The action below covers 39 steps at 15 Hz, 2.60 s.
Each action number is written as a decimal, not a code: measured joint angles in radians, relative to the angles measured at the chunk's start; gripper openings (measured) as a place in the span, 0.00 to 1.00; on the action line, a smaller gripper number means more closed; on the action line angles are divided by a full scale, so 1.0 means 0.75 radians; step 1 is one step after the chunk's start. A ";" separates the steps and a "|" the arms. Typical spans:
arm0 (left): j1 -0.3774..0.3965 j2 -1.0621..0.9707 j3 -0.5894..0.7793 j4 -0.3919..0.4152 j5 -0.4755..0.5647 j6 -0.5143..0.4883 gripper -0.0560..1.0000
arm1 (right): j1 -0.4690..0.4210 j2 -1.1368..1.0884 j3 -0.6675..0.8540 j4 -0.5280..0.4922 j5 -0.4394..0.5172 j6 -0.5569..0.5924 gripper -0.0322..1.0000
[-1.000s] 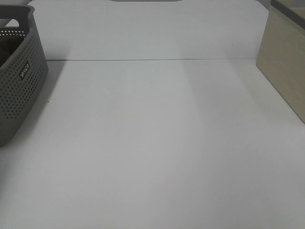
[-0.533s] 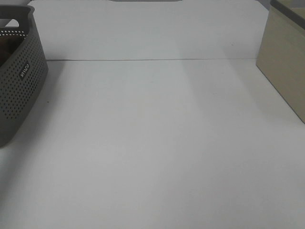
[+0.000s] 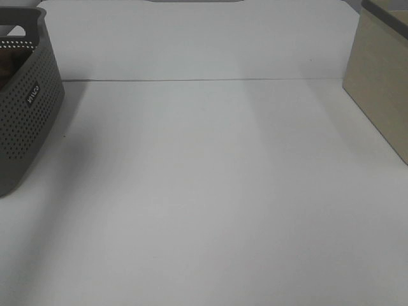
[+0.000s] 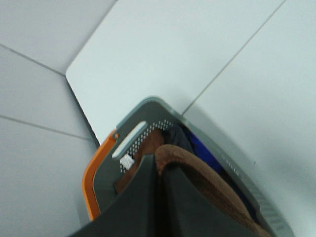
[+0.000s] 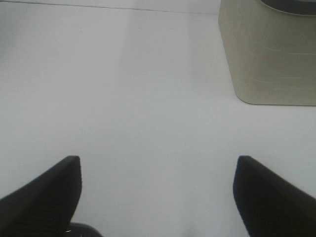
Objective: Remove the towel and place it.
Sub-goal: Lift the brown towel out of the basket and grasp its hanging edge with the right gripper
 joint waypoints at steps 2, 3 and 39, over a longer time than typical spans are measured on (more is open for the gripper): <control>-0.111 -0.024 0.000 -0.001 -0.073 0.000 0.05 | 0.000 0.000 0.000 0.000 0.000 0.000 0.81; -0.204 -0.025 0.000 -0.001 -0.099 0.067 0.05 | 0.000 0.000 0.000 -0.004 0.000 0.000 0.81; -0.873 0.021 0.001 0.193 -0.511 0.496 0.05 | 0.515 2.255 -0.573 1.916 -0.093 -2.395 0.86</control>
